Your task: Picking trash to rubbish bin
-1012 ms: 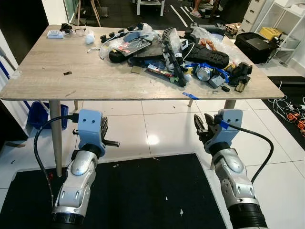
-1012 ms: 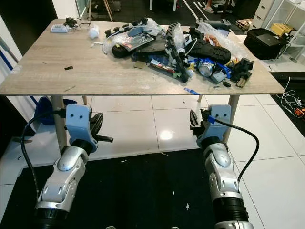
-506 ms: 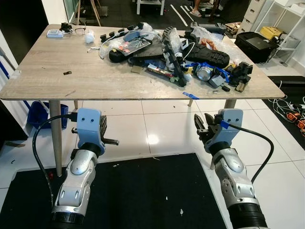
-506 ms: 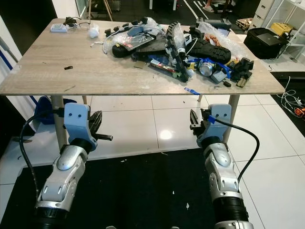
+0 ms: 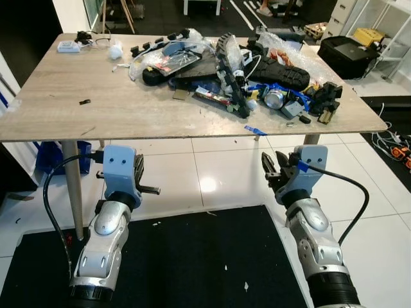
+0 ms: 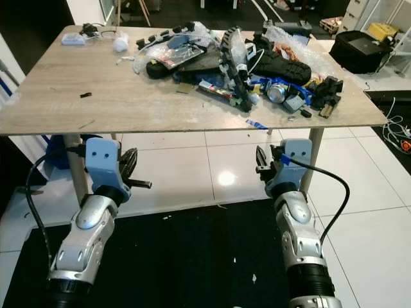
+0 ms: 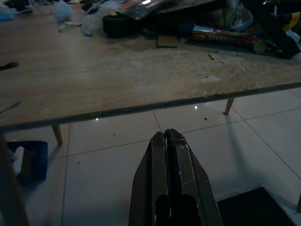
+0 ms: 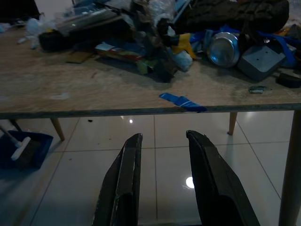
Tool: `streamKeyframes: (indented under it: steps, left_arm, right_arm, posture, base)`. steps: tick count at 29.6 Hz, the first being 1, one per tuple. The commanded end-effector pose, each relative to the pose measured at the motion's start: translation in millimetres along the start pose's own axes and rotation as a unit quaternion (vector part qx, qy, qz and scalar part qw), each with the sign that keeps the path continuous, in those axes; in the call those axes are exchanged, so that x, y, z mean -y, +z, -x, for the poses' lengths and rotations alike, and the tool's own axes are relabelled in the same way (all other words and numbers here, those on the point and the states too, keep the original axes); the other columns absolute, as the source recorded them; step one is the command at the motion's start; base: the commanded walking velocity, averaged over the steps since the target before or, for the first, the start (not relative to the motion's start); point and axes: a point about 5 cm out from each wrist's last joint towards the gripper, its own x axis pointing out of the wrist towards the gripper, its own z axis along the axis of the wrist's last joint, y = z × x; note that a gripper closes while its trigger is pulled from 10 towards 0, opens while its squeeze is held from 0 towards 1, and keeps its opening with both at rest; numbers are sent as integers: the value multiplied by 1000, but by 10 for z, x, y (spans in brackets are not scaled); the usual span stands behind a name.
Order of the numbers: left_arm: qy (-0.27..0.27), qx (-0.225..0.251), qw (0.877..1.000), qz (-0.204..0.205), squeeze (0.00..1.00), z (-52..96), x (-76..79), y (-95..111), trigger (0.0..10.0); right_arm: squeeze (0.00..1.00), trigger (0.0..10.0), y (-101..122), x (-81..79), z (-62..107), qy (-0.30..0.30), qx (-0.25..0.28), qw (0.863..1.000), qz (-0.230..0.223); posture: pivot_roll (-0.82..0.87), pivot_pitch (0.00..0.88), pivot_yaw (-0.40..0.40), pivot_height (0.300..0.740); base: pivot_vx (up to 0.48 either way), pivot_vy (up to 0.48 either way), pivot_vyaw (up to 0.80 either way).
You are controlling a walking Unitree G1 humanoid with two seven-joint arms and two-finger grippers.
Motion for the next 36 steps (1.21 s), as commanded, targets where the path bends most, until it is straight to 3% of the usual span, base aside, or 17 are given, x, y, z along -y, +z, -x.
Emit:
streamKeyframes:
  steps: [1, 29, 36]
  left_arm:
    - [-3, 6, 1000, 0, 0, 6, 17, 13, 10000]
    - [1, 6, 1000, 3, 0, 15, -2, 7, 10000]
    - [2, 6, 1000, 3, 0, 10, -5, 10, 10000]
  right_arm:
    - [0, 10000, 15, 27, -2, -5, -1, 1000, -1]
    - [0, 10000, 25, 35, -21, -4, 0, 1000, 0]
    - [0, 10000, 29, 36, -22, -4, 0, 1000, 1]
  posture:
    - [11, 135, -32, 740]
    - [11, 138, -35, 740]
    - [10, 139, -34, 740]
  base:
    - [322, 0, 0]
    - [321, 0, 0]
    - [76, 0, 0]
